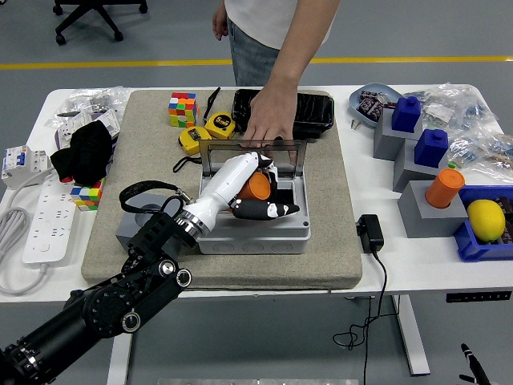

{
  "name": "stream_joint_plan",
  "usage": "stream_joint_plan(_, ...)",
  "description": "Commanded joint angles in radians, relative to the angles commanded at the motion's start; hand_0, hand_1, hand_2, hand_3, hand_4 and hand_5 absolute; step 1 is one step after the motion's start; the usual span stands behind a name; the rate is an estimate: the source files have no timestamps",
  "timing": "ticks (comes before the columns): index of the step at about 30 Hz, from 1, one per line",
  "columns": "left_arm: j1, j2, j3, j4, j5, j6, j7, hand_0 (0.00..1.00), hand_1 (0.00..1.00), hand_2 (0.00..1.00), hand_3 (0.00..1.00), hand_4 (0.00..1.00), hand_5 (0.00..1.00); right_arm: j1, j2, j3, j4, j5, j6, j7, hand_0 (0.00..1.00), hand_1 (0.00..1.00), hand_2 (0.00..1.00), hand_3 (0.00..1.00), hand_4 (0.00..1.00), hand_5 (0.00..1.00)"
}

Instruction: Fetch the battery,place it into the box,close the lid of the box

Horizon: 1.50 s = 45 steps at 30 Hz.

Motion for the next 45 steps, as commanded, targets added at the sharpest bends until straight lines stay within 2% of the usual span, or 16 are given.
stream_joint_plan(1,0.000,0.000,-0.001,0.000,0.000,0.000,0.000,0.862,0.872,0.758,0.574,0.998,0.376,0.000,0.000,0.000,0.000,0.000,0.000,0.000,0.860,0.747,0.749,0.806,0.998,0.998)
stream_joint_plan(6,0.000,0.001,-0.003,0.000,0.004,0.000,0.002,0.862,0.872,0.758,0.574,0.998,0.376,0.000,0.000,0.001,0.000,0.000,0.000,0.000,0.860,0.747,0.749,0.806,0.998,0.998)
stream_joint_plan(7,0.000,0.001,-0.003,-0.001,0.005,0.000,0.002,0.909,0.927,0.796,0.601,0.998,0.389,0.000,0.000,0.001,0.000,0.001,0.000,0.000,0.860,0.747,0.749,0.805,0.998,0.998)
stream_joint_plan(12,0.000,0.001,-0.003,-0.005,0.011,0.005,0.003,0.909,0.927,0.796,0.601,0.998,0.389,0.000,0.000,0.001,0.000,0.001,0.000,0.001,0.860,0.747,0.749,0.805,0.998,0.998)
stream_joint_plan(13,0.000,0.001,-0.003,-0.006,0.012,0.006,0.003,0.905,0.902,0.765,0.591,0.998,0.393,0.000,0.000,0.001,0.000,0.001,0.000,0.001,0.860,0.747,0.748,0.806,0.998,0.998)
stream_joint_plan(18,0.001,0.003,-0.002,-0.008,0.017,0.013,0.002,0.905,0.902,0.765,0.591,0.998,0.393,-0.001,0.000,0.000,0.000,0.000,0.000,0.000,0.860,0.747,0.748,0.806,0.998,0.998)
stream_joint_plan(19,0.001,0.004,-0.001,-0.009,0.017,0.015,0.001,0.888,0.855,0.734,0.590,0.998,0.406,-0.001,0.000,0.000,0.000,0.000,0.000,0.000,0.860,0.747,0.748,0.806,0.998,0.998)
stream_joint_plan(24,0.004,0.007,-0.002,-0.014,0.012,0.038,-0.013,0.888,0.855,0.734,0.590,0.998,0.406,-0.002,-0.001,0.001,0.000,0.000,0.000,0.000,0.860,0.747,0.748,0.806,0.998,0.998)
stream_joint_plan(25,0.005,0.008,-0.003,-0.019,0.013,0.046,-0.017,0.803,0.716,0.639,0.569,0.998,0.418,-0.002,-0.001,0.001,0.000,0.000,0.000,0.000,0.860,0.747,0.749,0.806,0.998,0.998)
stream_joint_plan(30,0.010,0.012,-0.008,-0.047,0.019,0.071,-0.031,0.803,0.716,0.639,0.569,0.998,0.418,-0.005,0.000,0.001,0.000,-0.001,0.000,-0.001,0.860,0.747,0.749,0.806,0.998,0.998)
stream_joint_plan(31,0.010,0.012,-0.009,-0.052,0.019,0.074,-0.034,0.779,0.675,0.603,0.549,0.998,0.420,-0.005,0.000,0.001,0.000,-0.002,0.000,-0.001,0.859,0.747,0.748,0.806,0.998,0.998)
stream_joint_plan(42,0.011,0.018,-0.011,-0.117,0.017,0.111,-0.057,0.767,0.643,0.578,0.540,0.998,0.423,-0.005,0.000,0.002,0.000,-0.001,0.000,-0.001,0.859,0.748,0.749,0.806,0.998,0.998)
stream_joint_plan(43,0.011,0.019,-0.013,-0.125,0.016,0.115,-0.059,0.738,0.585,0.530,0.533,0.998,0.425,-0.005,0.000,0.002,0.000,-0.001,0.000,-0.001,0.859,0.748,0.748,0.806,0.998,0.998)
stream_joint_plan(45,0.010,0.020,-0.017,-0.142,0.017,0.122,-0.063,0.738,0.585,0.530,0.533,0.998,0.425,-0.005,0.000,0.002,0.000,0.000,0.000,-0.001,0.859,0.748,0.748,0.806,0.998,0.998)
